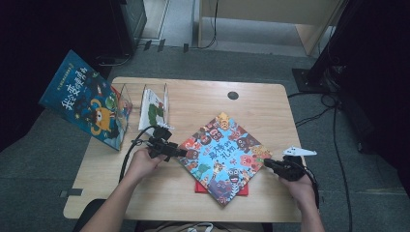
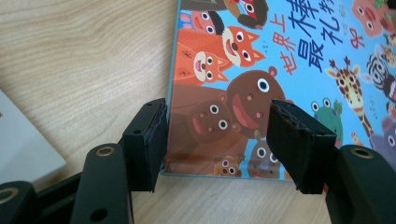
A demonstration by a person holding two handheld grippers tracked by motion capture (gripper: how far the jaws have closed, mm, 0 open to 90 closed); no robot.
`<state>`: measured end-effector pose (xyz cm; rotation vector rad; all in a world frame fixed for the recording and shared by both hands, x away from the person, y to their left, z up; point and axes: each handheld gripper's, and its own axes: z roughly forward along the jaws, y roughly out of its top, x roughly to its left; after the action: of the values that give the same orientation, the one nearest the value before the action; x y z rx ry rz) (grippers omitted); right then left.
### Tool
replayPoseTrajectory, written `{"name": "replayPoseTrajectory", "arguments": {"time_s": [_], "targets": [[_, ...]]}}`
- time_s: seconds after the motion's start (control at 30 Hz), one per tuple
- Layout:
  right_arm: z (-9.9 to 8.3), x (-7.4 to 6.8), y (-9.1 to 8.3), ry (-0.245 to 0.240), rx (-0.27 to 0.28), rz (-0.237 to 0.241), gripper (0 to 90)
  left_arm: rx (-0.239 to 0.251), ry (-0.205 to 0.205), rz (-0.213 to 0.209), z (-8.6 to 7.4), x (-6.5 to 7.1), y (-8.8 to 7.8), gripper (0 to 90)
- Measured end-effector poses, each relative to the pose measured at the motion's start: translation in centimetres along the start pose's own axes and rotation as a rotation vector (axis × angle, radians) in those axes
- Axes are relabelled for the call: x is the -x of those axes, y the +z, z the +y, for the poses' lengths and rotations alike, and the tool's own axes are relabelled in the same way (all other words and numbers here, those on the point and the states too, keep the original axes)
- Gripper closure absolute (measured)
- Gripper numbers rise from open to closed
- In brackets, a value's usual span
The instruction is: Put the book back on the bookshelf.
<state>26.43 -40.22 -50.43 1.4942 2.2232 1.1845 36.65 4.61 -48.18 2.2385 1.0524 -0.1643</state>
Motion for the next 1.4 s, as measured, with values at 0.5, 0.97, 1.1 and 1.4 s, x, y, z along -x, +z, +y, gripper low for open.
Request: {"name": "replayPoseTrajectory", "arguments": {"time_s": [0.5, 0.97, 1.1, 1.4], "targets": [[1.7, 0.8, 1.6, 0.022, 0.015, -0.021, 88.1, 0.046, -0.15, -0.077, -1.8, -0.5, -0.8, 41.7], [3.1, 1.4, 3.0, 0.021, 0.025, -0.024, 88.1, 0.057, -0.168, -0.079, -3.0, 0.3, -1.2, 36.3], [3.5, 1.6, 3.4, 0.027, 0.026, -0.022, 88.1, 0.061, -0.166, -0.072, -3.3, 0.6, -1.3, 34.8], [4.4, 1.9, 4.3, 0.042, 0.03, -0.013, 88.6, 0.065, -0.192, -0.093, -3.7, 0.7, -1.4, 30.1]]}}
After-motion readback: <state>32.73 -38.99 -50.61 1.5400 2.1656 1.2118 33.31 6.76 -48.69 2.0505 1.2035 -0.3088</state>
